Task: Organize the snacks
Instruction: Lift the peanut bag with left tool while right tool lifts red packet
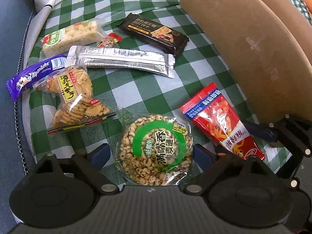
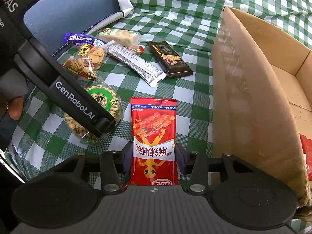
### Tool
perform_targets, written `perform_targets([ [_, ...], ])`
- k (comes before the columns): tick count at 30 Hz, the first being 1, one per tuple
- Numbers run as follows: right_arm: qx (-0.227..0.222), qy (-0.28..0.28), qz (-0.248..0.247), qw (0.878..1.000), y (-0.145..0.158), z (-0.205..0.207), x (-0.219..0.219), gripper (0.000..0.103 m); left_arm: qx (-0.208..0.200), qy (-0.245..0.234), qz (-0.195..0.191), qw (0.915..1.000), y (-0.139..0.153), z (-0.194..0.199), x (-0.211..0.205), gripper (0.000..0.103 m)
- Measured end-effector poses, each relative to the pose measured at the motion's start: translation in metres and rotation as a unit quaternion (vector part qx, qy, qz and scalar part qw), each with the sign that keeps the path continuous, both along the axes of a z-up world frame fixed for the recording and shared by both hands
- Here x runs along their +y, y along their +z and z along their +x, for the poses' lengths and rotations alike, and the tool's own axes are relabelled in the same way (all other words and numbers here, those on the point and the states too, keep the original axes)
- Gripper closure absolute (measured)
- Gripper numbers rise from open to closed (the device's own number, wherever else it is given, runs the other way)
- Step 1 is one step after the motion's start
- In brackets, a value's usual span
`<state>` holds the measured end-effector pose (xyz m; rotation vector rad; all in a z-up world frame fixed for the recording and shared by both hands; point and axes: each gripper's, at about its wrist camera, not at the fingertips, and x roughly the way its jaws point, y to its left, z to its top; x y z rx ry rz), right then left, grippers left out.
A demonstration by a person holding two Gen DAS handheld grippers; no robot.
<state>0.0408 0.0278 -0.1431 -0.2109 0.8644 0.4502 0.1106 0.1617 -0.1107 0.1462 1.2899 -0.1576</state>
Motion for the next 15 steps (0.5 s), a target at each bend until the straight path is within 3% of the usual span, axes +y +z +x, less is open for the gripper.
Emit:
perform_targets([
  [10, 0.000, 0.000, 0.001, 1.000, 0.000, 0.000, 0.000, 0.056, -0.009, -0.001, -0.002, 1.0000, 0.002, -0.001, -0.001, 0.017],
  [15, -0.001, -0.003, 0.006, 1.000, 0.001, 0.001, 0.000, 0.056, -0.032, 0.007, -0.023, 0.9992, 0.012, -0.002, 0.003, 0.018],
])
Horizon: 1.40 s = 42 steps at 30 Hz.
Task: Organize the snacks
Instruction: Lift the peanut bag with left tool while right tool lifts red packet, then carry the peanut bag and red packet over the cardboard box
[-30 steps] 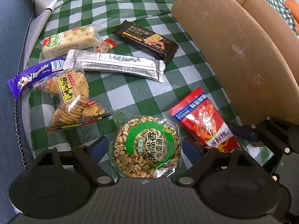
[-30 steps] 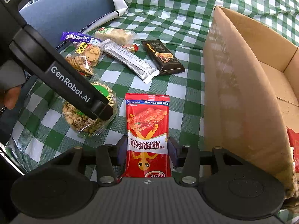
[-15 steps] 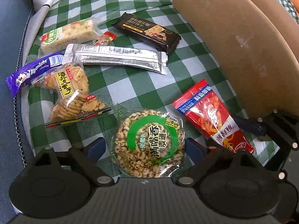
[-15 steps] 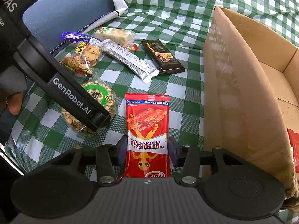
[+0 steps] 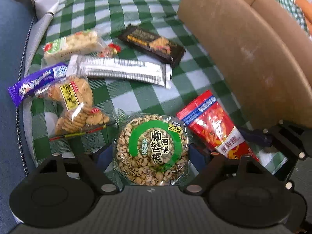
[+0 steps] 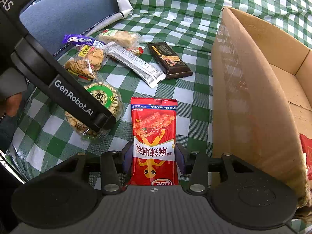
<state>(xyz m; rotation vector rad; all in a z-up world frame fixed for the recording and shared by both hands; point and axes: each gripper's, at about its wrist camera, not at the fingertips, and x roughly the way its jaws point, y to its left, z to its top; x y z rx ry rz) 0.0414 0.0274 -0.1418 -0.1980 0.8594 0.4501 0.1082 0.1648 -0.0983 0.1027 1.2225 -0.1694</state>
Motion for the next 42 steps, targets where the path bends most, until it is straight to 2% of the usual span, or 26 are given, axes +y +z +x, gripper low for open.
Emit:
perform_targets([
  [5, -0.014, -0.004, 0.012, 1.000, 0.012, -0.004, -0.003, 0.057, -0.056, 0.027, -0.033, 0.9975, 0.023, -0.003, 0.010, 0.018],
  [9, -0.028, -0.010, 0.028, 0.999, 0.029, -0.007, -0.006, 0.057, -0.120, 0.056, -0.066, 0.9890, 0.048, -0.010, 0.020, 0.019],
  [13, -0.052, -0.016, 0.047, 0.997, 0.056, -0.009, -0.013, 0.057, -0.203, 0.076, -0.092, 0.9718, 0.077, -0.020, 0.021, 0.019],
  [19, -0.094, -0.030, 0.078, 0.992, 0.101, -0.013, -0.038, 0.057, -0.300, 0.109, -0.104, 0.9421, 0.108, -0.037, 0.020, 0.019],
  [25, -0.141, -0.057, 0.101, 0.983, 0.135, -0.010, -0.091, 0.057, -0.353, 0.121, -0.105, 0.9219, 0.124, -0.051, 0.004, 0.019],
  [30, -0.190, -0.092, 0.094, 0.973, 0.148, 0.005, -0.144, 0.057, -0.407, 0.099, -0.102, 0.9021, 0.130, -0.071, -0.027, 0.019],
  [33, -0.204, -0.119, 0.082, 0.968, 0.140, 0.014, -0.170, 0.057, -0.415, 0.087, -0.101, 0.8998, 0.128, -0.076, -0.049, 0.019],
  [39, -0.180, -0.177, 0.088, 0.964, 0.115, 0.026, -0.206, 0.057, -0.418, 0.043, -0.111, 0.9008, 0.127, -0.070, -0.088, 0.019],
  [42, -0.182, -0.185, 0.069, 0.963, 0.109, 0.027, -0.214, 0.057, -0.417, 0.031, -0.120, 0.9002, 0.125, -0.067, -0.101, 0.019],
])
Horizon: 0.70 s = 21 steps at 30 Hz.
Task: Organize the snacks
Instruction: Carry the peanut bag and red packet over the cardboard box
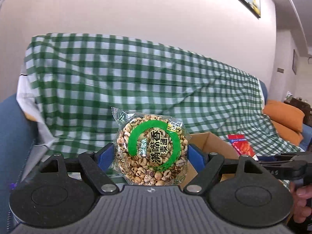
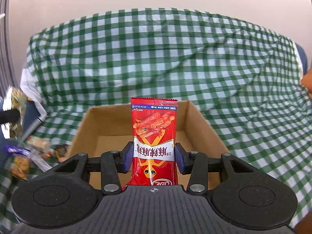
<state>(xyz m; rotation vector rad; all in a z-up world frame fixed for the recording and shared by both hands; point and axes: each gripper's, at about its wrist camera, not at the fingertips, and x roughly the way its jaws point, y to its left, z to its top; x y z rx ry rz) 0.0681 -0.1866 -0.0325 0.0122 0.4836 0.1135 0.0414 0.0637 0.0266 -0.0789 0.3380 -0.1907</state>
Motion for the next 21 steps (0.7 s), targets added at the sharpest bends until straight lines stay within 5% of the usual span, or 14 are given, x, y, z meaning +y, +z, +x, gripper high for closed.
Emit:
perform_targets([
  [11, 0.024, -0.032, -0.030, 0.999, -0.018, 0.007, -0.014, 0.057, 0.021, -0.050, -0.004, 0.9985, -0.014, 0.014, -0.037, 0.019],
  [21, 0.031, -0.042, -0.026, 0.998, -0.017, 0.010, -0.017, 0.057, 0.018, -0.083, 0.031, 0.9959, -0.024, 0.004, -0.057, 0.019],
])
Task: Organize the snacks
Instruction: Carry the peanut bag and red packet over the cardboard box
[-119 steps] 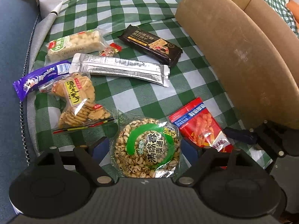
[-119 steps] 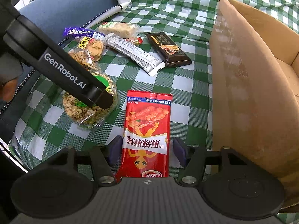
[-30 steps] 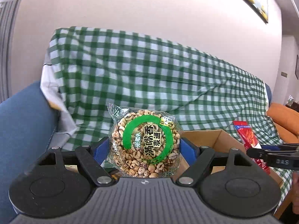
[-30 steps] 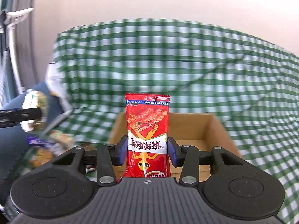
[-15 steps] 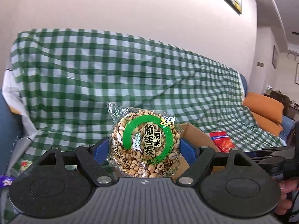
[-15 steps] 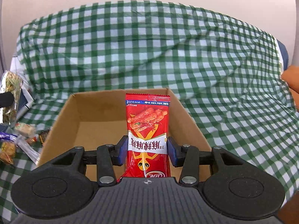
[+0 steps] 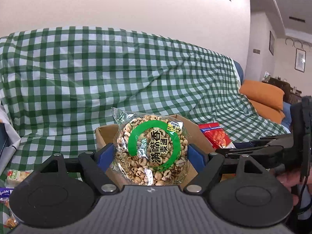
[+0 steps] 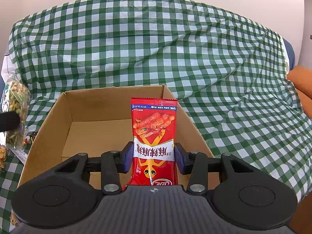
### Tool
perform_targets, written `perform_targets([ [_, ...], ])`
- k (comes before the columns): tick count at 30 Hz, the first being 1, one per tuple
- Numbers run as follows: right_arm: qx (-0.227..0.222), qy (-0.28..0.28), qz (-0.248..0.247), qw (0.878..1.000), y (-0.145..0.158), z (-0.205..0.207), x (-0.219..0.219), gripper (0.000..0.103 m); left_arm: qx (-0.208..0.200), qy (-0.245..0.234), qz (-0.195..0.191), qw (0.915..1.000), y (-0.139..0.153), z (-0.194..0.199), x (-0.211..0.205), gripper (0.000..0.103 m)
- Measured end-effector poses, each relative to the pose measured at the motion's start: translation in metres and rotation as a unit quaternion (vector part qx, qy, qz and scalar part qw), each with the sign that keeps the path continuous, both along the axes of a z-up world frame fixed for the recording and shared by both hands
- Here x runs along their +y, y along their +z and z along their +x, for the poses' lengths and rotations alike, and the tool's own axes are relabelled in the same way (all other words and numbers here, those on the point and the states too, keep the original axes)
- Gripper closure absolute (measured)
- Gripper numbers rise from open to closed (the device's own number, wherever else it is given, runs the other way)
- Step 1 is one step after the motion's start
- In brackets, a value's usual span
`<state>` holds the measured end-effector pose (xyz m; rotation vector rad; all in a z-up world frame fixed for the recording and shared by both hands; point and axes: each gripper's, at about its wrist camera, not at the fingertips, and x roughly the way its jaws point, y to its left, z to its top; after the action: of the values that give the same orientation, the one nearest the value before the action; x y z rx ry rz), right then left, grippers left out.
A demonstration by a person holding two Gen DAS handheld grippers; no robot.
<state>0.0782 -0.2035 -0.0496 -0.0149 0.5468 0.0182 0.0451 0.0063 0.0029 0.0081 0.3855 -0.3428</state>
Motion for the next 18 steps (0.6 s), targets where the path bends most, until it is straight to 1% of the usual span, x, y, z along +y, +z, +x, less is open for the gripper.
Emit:
perform_targets([
  [3, 0.001, 0.003, -0.002, 1.000, 0.000, 0.001, 0.003, 0.057, -0.005, -0.005, 0.006, 1.0000, -0.001, -0.003, -0.001, 0.019],
  [18, 0.002, 0.006, -0.003, 1.000, 0.002, 0.002, 0.001, 0.057, -0.004, -0.027, 0.020, 0.9994, -0.006, -0.004, -0.014, 0.019],
])
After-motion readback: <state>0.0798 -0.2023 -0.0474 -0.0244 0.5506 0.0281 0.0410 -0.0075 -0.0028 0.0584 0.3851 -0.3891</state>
